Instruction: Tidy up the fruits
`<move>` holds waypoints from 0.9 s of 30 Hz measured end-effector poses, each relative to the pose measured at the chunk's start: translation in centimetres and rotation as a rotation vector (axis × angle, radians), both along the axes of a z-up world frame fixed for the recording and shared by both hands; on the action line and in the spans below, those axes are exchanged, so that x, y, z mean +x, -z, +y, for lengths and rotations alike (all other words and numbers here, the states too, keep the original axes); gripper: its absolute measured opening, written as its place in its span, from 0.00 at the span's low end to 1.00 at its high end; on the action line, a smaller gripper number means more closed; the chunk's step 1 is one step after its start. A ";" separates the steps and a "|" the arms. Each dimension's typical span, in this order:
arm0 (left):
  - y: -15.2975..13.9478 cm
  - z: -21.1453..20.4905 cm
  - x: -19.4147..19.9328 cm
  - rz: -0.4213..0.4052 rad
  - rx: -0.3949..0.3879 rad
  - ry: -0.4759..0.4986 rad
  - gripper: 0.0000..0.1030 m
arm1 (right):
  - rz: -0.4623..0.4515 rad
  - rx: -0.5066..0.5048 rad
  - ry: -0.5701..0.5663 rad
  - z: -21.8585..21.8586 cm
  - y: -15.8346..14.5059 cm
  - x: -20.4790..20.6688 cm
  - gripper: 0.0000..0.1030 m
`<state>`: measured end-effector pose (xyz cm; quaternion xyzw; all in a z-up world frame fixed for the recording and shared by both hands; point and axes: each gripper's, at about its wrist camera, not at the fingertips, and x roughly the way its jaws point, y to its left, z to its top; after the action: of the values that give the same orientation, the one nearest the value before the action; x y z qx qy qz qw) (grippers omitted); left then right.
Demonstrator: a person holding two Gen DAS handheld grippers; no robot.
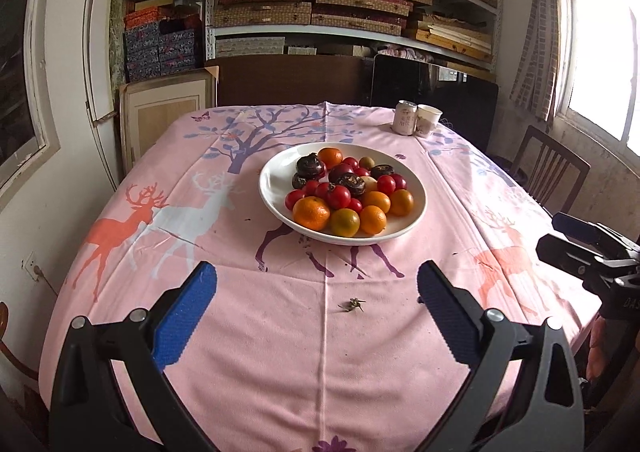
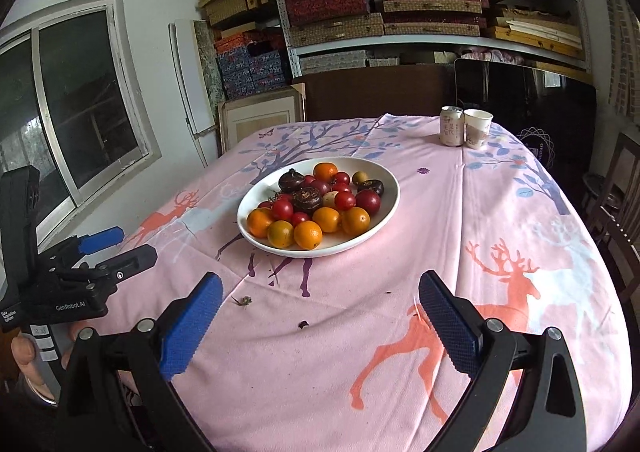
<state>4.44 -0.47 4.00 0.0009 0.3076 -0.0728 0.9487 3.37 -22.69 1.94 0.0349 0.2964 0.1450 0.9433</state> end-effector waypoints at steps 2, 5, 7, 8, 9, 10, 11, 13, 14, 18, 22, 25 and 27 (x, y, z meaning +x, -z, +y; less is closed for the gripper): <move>-0.4 -0.3 -1.0 -0.014 0.007 0.000 0.95 | 0.001 0.010 0.012 -0.4 -0.2 -0.6 0.96; -0.8 -0.7 -2.2 -0.026 0.025 0.001 0.95 | 0.000 0.012 0.026 -0.7 -0.5 -1.3 0.96; -1.0 -1.0 -2.7 -0.029 0.038 -0.004 0.95 | -0.007 0.007 0.032 -0.9 -0.8 -1.8 0.96; -1.1 -1.0 -3.0 -0.032 0.042 -0.006 0.95 | -0.007 0.007 0.033 -0.9 -0.8 -2.1 0.96; -1.2 -1.1 -3.2 -0.036 0.046 -0.011 0.95 | -0.008 0.007 0.033 -1.0 -0.9 -2.3 0.96; -1.4 -1.0 -3.4 -0.038 0.049 -0.019 0.95 | -0.008 0.007 0.035 -0.9 -1.0 -2.5 0.96; -1.5 -1.0 -3.6 -0.040 0.051 -0.026 0.95 | -0.010 0.007 0.036 -1.0 -1.0 -2.7 0.96; -1.7 -0.8 -3.9 -0.043 0.049 -0.028 0.95 | -0.013 0.007 0.036 -1.0 -1.2 -2.9 0.96; -1.8 -0.8 -4.1 -0.045 0.050 -0.028 0.95 | -0.013 0.006 0.036 -1.0 -1.2 -3.1 0.96; -2.2 -1.0 -4.5 -0.058 0.072 -0.036 0.95 | -0.014 0.007 0.037 -1.1 -1.2 -3.3 0.96; -2.4 -1.1 -5.0 -0.067 0.079 -0.041 0.95 | -0.014 0.004 0.036 -1.2 -1.2 -3.3 0.96; -2.5 -1.1 -5.0 -0.064 0.078 -0.049 0.95 | -0.014 0.005 0.037 -1.2 -1.2 -3.5 0.96; -2.5 -1.0 -4.9 -0.062 0.077 -0.050 0.95 | -0.013 0.006 0.036 -1.2 -1.2 -3.4 0.96</move>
<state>-0.42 -1.49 6.53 0.0322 0.2805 -0.0372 0.9586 -0.08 -23.93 3.16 0.0420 0.2890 0.1289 0.9477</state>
